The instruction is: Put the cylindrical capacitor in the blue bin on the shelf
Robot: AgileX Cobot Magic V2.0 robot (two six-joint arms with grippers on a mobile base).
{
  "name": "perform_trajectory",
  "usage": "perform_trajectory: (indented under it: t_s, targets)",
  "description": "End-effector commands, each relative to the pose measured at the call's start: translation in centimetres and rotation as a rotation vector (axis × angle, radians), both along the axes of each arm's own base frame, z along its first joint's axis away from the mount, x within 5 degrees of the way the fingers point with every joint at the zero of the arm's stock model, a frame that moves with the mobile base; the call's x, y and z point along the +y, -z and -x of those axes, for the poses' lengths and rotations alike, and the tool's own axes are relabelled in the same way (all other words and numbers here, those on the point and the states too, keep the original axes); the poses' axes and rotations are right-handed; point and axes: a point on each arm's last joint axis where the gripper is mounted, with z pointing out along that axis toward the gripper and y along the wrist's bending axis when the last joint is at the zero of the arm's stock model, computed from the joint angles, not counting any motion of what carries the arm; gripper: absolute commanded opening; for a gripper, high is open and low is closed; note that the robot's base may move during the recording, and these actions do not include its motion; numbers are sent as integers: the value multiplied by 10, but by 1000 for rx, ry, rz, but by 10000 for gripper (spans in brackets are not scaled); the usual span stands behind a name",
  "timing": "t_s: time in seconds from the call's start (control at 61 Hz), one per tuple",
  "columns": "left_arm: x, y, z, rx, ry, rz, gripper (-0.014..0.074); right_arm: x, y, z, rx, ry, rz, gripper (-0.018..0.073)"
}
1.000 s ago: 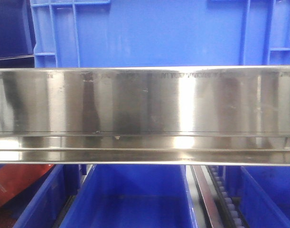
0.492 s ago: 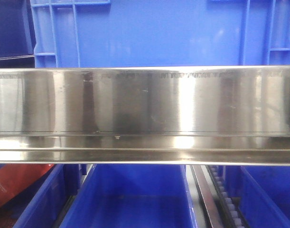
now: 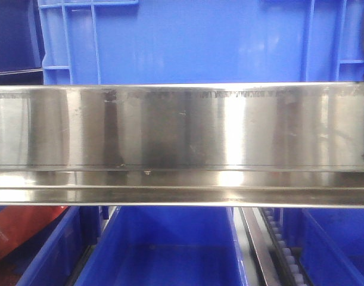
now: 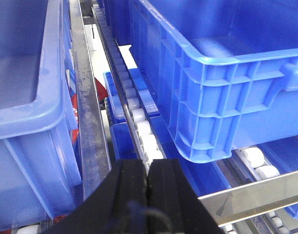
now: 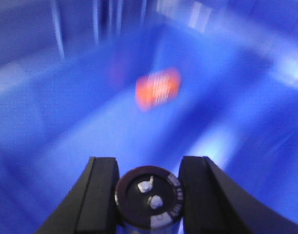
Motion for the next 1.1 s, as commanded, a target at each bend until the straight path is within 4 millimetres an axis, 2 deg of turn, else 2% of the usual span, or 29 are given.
perform_trajectory:
  t_s: [0.0,0.049,0.082,0.18,0.197,0.23,0.295,0.328,0.443,0.541,0.721,0.836,0.918,1.082]
  targets:
    - [0,-1,1,-9,-1,26,-111,10,19,-17,56,-8,41,-160]
    - [0,-1,1,-9,-1,26,-111,14,32,-25,94,-11,62,-134]
    - [0,-1,1,-9,-1,26,-111,17,40,-30,112,-11,72,-83]
    - [-1,-1,1,-5,5,36,-111,22,56,-39,153,-13,94,214]
    - [-2,-1,2,-4,8,40,-111,22,57,-40,155,-13,95,310]
    - [-2,-1,2,-2,11,45,-111,23,59,-41,158,-13,96,401]
    - [-3,-1,2,1,15,53,-111,23,59,-42,158,-4,87,552]
    - [-3,-1,2,3,18,57,-111,23,58,-42,157,-1,84,577]
    - [-3,-1,2,5,21,62,-111,22,54,-40,152,8,68,533]
    - [-3,-1,2,5,21,62,-111,19,44,-34,137,19,46,433]
    - [-3,-1,2,5,21,62,-111,7,11,-11,67,25,-2,96]
    - [-3,-1,2,5,21,62,-111,-7,-20,14,0,43,-65,-94]
    - [-3,-1,2,5,21,62,-111,-18,-38,34,-66,50,-106,-152]
    - [-3,-2,2,-1,21,64,-111,-45,-52,76,-189,83,-135,-142]
